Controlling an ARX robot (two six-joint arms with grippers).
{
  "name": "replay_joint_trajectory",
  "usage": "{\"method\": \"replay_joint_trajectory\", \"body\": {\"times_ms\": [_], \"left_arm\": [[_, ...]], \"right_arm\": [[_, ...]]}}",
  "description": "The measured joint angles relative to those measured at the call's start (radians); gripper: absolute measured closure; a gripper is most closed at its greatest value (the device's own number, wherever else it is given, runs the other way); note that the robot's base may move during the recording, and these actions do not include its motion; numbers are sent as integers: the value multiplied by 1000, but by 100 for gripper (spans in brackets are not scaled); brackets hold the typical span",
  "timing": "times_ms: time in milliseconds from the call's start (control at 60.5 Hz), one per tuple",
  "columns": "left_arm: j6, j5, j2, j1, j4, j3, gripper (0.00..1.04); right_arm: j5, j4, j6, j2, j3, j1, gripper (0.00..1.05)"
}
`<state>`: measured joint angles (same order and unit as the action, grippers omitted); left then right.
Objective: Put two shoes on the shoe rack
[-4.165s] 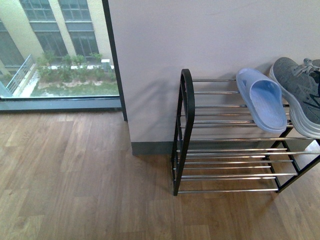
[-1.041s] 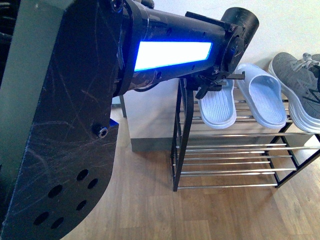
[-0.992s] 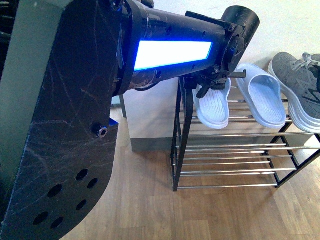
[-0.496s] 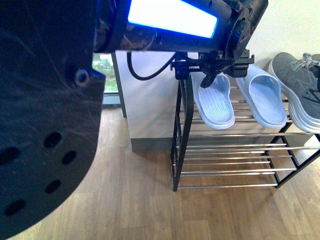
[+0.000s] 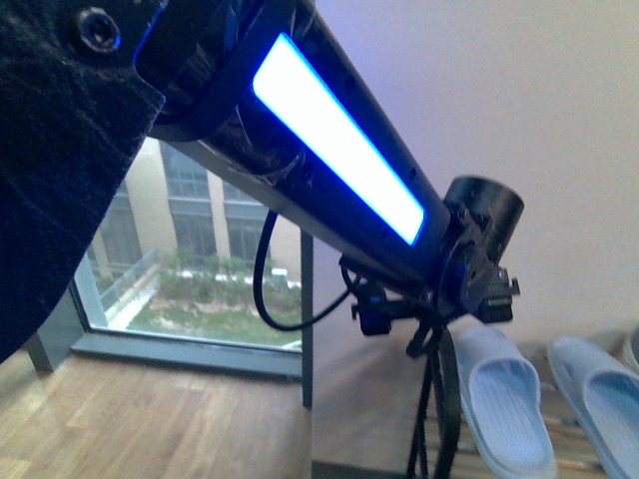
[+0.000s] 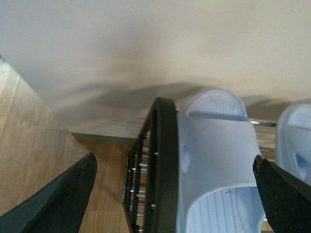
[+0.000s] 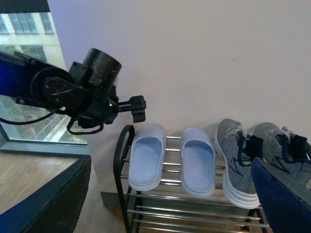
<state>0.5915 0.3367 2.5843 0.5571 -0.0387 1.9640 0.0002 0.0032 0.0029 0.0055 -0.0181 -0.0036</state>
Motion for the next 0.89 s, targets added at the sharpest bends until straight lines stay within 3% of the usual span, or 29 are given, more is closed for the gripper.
{"method": "replay_joint_trajectory", "body": {"times_ms": [545,777,893], "left_arm": [[69,-33,-380,-221,225,-592,9],[2,-54,-693,-315,333,-863,9],[-69,-84,-954,-414,305,-1044,9]], "right_arm": [[0,0,0,0,0,0,9],[0,0,0,0,0,0,9],[0,0,0,0,0,0,9]]}}
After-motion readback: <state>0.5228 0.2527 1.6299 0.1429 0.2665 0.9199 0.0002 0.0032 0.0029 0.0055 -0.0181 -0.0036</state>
